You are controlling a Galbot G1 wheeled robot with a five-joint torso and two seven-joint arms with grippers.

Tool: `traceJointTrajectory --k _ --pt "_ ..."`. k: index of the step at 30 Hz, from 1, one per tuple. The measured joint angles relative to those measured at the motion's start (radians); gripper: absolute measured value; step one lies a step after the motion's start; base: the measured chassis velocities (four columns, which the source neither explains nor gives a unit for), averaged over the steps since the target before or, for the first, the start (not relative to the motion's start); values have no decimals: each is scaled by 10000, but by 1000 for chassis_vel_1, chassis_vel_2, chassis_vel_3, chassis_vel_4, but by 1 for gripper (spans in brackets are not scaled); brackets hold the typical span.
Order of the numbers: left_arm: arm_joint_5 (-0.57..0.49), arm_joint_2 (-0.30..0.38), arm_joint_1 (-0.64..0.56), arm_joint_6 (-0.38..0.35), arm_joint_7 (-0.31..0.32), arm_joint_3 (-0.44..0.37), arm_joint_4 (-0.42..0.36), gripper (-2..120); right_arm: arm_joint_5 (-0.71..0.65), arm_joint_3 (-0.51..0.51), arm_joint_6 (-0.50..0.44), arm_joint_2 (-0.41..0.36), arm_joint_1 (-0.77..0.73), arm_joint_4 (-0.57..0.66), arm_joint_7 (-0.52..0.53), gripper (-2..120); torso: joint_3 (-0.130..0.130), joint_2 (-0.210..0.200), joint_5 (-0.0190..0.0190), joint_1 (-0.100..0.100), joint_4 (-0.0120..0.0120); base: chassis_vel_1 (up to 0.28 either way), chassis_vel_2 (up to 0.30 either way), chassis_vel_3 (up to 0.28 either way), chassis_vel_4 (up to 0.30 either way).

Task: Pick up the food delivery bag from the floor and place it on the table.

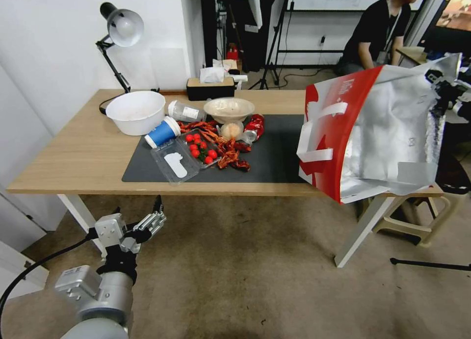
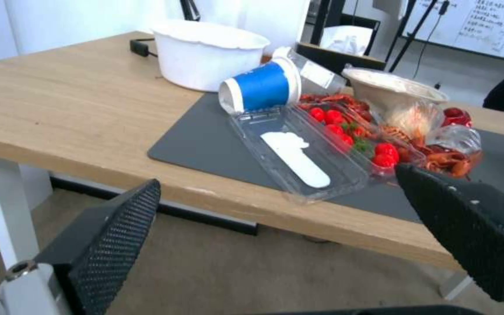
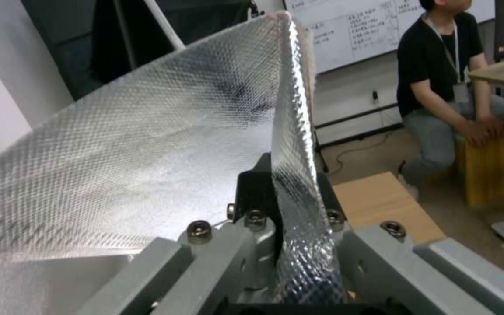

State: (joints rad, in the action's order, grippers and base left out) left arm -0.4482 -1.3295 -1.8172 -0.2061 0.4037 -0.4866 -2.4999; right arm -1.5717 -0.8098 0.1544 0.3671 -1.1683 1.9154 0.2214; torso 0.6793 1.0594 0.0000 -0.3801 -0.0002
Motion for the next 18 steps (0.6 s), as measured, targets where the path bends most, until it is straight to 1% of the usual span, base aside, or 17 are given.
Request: traceJointTrajectory --k 1,2,3,5,6,9,13,18 --pt "-1 1 5 1 0 -1 0 100 -20 271 48 -18 243 -127 10 0 0 0 -1 0 0 0 0 0 0" --pt "-1 1 5 1 0 -1 0 100 -20 271 48 -18 243 -127 10 0 0 0 -1 0 0 0 0 0 0" --pt "-3 1 6 2 -1 -4 0 100 -29 655 97 -22 595 -280 54 0 0 0 0 1 0 0 0 0 0" --pt "-3 -3 3 11 -1 -9 0 100 -28 999 138 -24 892 -407 106 0 0 -1 0 0 2 0 0 0 0" --pt "-3 -3 3 11 -1 -9 0 100 -28 999 138 -24 892 -407 106 0 0 -1 0 0 2 0 0 0 0" --pt "12 -45 -49 88 -1 -43 0 100 58 1938 188 57 1755 -780 262 0 0 -1 0 0 2 0 0 0 0" --pt "19 -65 -76 118 -1 -66 0 100 88 2320 227 130 2147 -983 305 0 0 -1 0 0 1 0 0 0 0" --pt "29 -77 -102 157 -1 -83 0 100 97 2551 286 215 2377 -1106 324 0 0 -1 0 0 1 0 0 0 0"
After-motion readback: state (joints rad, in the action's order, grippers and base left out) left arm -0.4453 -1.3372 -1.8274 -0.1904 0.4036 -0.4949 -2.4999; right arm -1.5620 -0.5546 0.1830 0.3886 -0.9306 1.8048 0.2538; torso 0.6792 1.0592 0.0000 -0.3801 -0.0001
